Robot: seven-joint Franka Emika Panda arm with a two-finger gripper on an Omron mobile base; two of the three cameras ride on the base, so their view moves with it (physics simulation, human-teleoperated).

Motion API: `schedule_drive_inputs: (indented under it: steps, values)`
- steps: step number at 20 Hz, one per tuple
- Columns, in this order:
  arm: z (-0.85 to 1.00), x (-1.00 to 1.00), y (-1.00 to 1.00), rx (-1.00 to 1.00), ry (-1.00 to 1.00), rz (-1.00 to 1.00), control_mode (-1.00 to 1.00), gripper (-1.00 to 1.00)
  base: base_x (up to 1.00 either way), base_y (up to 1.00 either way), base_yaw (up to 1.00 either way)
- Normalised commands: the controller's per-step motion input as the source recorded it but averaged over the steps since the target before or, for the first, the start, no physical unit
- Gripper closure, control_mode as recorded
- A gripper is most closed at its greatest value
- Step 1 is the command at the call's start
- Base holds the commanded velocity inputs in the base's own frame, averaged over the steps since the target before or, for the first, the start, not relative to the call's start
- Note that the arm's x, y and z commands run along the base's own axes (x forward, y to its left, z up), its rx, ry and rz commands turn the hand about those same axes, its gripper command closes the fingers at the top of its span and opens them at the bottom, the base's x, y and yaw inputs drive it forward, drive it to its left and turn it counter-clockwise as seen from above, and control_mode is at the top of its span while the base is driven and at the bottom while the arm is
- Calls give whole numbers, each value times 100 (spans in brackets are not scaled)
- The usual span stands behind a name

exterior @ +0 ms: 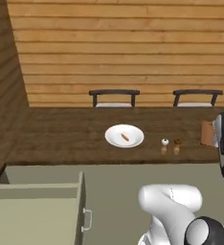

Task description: Pick up the knife from the drawer and place it on the cutting board. Then place the meat from the plate to the cutting board.

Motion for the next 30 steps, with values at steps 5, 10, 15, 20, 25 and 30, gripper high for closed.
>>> schedule_drive_inputs:
  steps: [5,10,15,20,25,30]
  values:
    - [0,0,0,0,0,0,100,100,30,21,-33]
    - [0,0,0,0,0,0,100,100,55,-2,-4]
    - [0,0,0,0,0,0,100,100,35,-57,7]
    - [0,0,0,0,0,0,100,100,2,-90,2]
    - [0,0,0,0,0,0,100,100,10,-23,0]
    - [0,0,0,0,0,0,100,100,15,46,0]
